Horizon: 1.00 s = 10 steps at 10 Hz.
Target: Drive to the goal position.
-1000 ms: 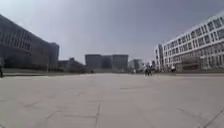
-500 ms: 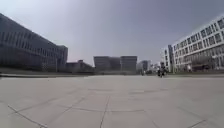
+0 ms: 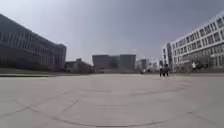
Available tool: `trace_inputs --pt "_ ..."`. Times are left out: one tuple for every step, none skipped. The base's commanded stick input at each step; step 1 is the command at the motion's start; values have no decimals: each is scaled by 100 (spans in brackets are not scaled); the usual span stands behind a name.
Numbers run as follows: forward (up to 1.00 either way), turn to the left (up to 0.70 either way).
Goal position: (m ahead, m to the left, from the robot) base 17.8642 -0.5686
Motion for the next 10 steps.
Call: trace_inputs --pt "85 0" --pt "85 0" --pt "85 0" --pt "85 0" --pt "85 0" --pt "85 0" --pt "85 0" --pt "85 0" --pt "85 0" --pt "85 0"
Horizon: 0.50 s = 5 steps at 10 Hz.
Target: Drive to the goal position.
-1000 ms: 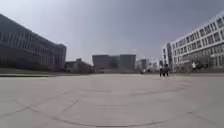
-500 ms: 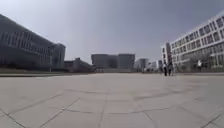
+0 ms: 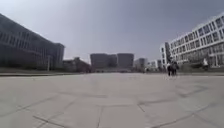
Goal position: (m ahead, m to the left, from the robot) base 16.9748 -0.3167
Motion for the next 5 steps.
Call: trace_inputs --pt "85 0" --pt "85 0" --pt "85 0" --pt "85 0" --pt "85 0"
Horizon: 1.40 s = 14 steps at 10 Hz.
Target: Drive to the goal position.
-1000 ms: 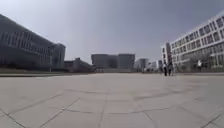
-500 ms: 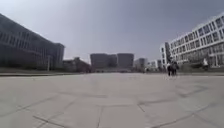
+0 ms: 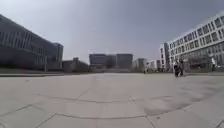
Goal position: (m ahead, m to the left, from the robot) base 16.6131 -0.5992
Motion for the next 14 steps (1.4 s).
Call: trace_inputs --pt "85 0" --pt "85 0" --pt "85 0" --pt "85 0" --pt "85 0" --pt "85 0" --pt "85 0" --pt "85 0" --pt "85 0" --pt "85 0" --pt "85 0" --pt "85 0" --pt "85 0" --pt "85 0"
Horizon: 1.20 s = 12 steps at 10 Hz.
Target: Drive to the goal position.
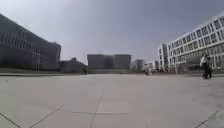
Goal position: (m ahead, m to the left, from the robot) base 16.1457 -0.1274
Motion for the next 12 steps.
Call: trace_inputs --pt "85 0" --pt "85 0" --pt "85 0" --pt "85 0" --pt "85 0" --pt "85 0" --pt "85 0" --pt "85 0" --pt "85 0" --pt "85 0" --pt "85 0" --pt "85 0"
